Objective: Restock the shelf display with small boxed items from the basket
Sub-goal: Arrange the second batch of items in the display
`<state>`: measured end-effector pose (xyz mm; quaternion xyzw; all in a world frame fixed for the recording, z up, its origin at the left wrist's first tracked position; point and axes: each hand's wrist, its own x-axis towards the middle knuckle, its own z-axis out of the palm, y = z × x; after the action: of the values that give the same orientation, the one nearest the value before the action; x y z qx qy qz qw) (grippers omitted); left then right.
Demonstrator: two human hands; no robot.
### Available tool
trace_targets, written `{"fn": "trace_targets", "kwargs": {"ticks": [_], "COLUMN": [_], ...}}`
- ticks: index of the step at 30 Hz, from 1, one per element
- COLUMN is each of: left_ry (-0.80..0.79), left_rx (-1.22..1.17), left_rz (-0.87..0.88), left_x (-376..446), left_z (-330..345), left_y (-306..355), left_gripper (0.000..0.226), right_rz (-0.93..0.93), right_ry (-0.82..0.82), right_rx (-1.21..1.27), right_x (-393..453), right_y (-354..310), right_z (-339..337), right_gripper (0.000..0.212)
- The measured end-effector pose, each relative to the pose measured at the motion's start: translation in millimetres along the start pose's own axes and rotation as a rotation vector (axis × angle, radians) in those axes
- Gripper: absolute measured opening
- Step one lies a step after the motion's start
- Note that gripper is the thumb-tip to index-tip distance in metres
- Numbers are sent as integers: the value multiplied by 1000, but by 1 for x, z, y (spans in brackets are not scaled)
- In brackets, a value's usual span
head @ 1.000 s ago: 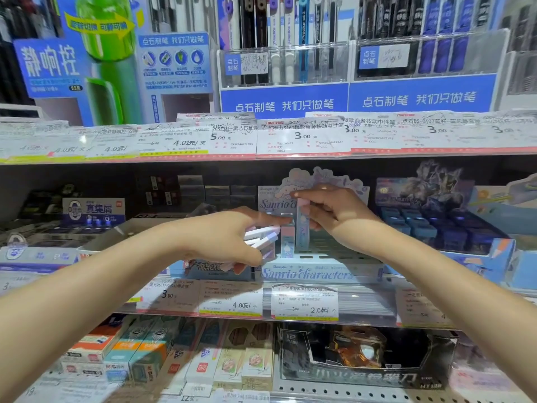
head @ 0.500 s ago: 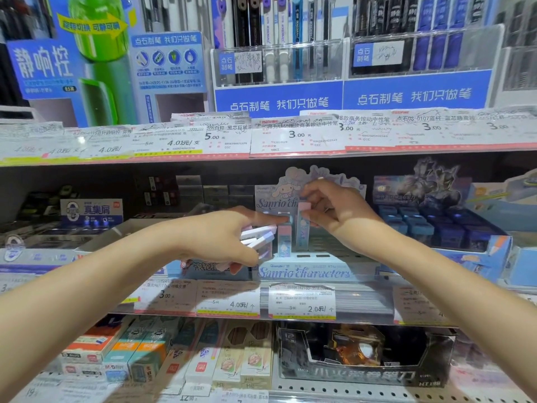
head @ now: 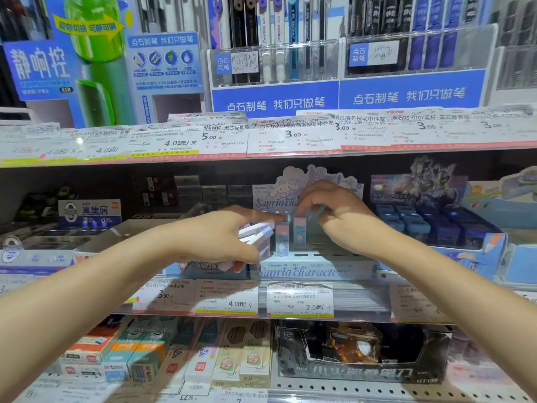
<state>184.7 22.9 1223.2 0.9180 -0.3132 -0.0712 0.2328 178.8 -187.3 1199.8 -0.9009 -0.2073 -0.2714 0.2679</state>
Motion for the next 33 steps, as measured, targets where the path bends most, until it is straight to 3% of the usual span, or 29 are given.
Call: {"fn": "trace_targets", "kwargs": {"ticks": [2,6,10,14,17,21,26,33], "left_ry": [73,155,239,283,237,151,93,-24], "left_rx": [-79,-236,-266,-311,-404,-591,-657,-940], "left_rz": [0,11,42,70,91,50,35,26], "left_x": [-1,-4,-2,0,-3,-6,-7,-7], "left_z": [4,13,22,29,29,23,23,27], "left_y": [1,6,13,18,20,16,11,20], "left_gripper": [18,21,22,28,31,19,16,7], "right_rz": [14,76,221,272,307,271,229,183], "right_ry": [55,119,56,49,9,7,7,-125], "right_rx": [39,356,530,603,709,736,801,1054], "right_x": [-9,-23,-24,-22,-21,-23,-24,-26], "right_y": [-11,-42,-55,-50,-42,-34,-30,-25], "right_z": [-1,-2,-1,-1,-5,-18,-22,-19], "right_gripper": [37,8,30,20,17,18,19,35]}}
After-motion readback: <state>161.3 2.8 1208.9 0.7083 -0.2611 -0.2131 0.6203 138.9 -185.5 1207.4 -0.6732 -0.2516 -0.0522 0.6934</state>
